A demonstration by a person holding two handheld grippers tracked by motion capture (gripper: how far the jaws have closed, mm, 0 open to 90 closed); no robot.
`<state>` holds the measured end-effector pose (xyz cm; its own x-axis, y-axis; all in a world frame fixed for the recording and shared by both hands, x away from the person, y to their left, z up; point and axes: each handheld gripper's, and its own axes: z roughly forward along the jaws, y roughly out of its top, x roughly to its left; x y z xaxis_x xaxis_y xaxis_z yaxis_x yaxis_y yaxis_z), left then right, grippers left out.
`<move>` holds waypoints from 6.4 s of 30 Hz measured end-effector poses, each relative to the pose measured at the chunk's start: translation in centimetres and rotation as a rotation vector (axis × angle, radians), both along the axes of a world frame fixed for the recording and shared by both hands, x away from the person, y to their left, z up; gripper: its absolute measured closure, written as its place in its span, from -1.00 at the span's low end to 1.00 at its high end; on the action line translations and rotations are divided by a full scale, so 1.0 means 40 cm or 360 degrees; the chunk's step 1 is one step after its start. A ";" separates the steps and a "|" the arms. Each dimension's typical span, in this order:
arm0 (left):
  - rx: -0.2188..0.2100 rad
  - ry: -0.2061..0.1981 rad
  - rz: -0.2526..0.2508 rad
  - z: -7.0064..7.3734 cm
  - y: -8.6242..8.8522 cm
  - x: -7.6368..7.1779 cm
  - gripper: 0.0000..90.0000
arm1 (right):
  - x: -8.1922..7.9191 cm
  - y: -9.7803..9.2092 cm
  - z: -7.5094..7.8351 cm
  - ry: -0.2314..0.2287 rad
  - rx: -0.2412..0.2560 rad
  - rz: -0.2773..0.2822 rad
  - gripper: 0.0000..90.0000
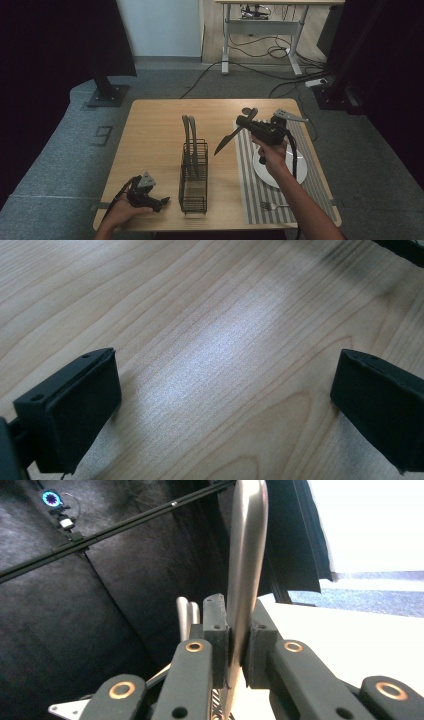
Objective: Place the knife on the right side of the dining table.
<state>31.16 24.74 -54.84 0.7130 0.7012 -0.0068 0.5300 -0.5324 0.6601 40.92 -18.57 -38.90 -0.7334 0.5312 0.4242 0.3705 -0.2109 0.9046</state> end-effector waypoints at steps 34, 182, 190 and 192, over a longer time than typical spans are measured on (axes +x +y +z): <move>0.0000 -0.0001 0.0001 0.000 0.000 0.000 -1.00 | 0.102 -0.007 -0.135 0.0146 -0.0155 -0.0217 0.84; -0.0001 -0.0001 -0.0002 0.000 0.000 0.001 -1.00 | 0.284 -0.278 -0.269 0.0425 -0.0275 -0.0832 0.56; -0.0001 -0.0001 -0.0002 0.000 0.000 0.001 -1.00 | 0.287 -0.290 -0.279 0.0474 -0.0307 -0.0858 0.50; -0.0001 -0.0001 -0.0002 0.000 0.000 0.001 -1.00 | 0.287 -0.291 -0.280 0.0478 -0.0316 -0.0863 0.48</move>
